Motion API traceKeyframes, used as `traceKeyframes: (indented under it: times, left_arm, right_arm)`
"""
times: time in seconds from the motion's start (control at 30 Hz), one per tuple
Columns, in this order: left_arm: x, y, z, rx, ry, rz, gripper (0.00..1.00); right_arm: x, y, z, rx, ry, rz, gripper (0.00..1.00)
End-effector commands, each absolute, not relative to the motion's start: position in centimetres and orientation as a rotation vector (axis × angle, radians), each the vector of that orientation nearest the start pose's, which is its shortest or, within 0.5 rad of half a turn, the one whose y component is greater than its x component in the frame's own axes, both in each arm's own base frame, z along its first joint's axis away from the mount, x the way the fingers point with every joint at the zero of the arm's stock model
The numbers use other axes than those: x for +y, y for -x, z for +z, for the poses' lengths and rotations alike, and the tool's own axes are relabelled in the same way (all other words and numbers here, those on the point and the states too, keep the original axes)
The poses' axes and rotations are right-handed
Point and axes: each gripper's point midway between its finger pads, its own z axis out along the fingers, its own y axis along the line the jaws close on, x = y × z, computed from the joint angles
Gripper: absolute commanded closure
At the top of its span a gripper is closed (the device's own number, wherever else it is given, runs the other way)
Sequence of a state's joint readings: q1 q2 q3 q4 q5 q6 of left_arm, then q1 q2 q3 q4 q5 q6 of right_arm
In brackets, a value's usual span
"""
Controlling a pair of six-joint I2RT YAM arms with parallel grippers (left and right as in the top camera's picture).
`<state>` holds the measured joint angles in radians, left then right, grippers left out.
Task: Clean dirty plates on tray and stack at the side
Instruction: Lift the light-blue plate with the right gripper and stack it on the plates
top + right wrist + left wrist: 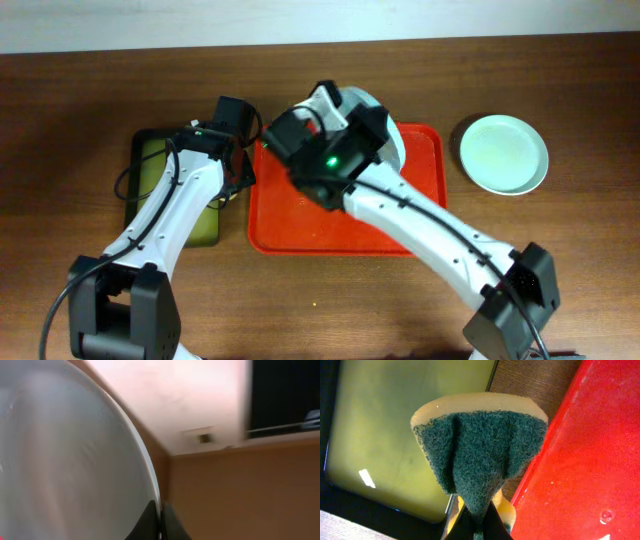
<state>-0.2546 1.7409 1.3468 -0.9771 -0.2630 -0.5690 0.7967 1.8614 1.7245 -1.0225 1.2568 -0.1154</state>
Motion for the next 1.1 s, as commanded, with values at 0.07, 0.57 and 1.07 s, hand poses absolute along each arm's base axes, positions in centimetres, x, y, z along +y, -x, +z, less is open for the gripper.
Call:
traceKeyframes:
  times: [0.07, 0.57, 1.07]
  left_arm:
    - [-4.4, -36.3, 10.8, 2.783, 0.476, 0.246, 1.00]
    - [-4.4, -36.1, 10.8, 2.793, 0.475, 0.253, 1.00]
    - [-4.5, -36.1, 10.8, 2.794, 0.475, 0.247, 1.00]
  right_arm:
    - [16.5, -38.4, 32.1, 1.819, 0.685, -1.517, 0.96]
    - [7.8, -42.7, 17.3, 2.739, 0.254, 0.279, 0.96]
    - [-20.2, -38.2, 8.2, 2.544, -0.893, 0.287, 0.96]
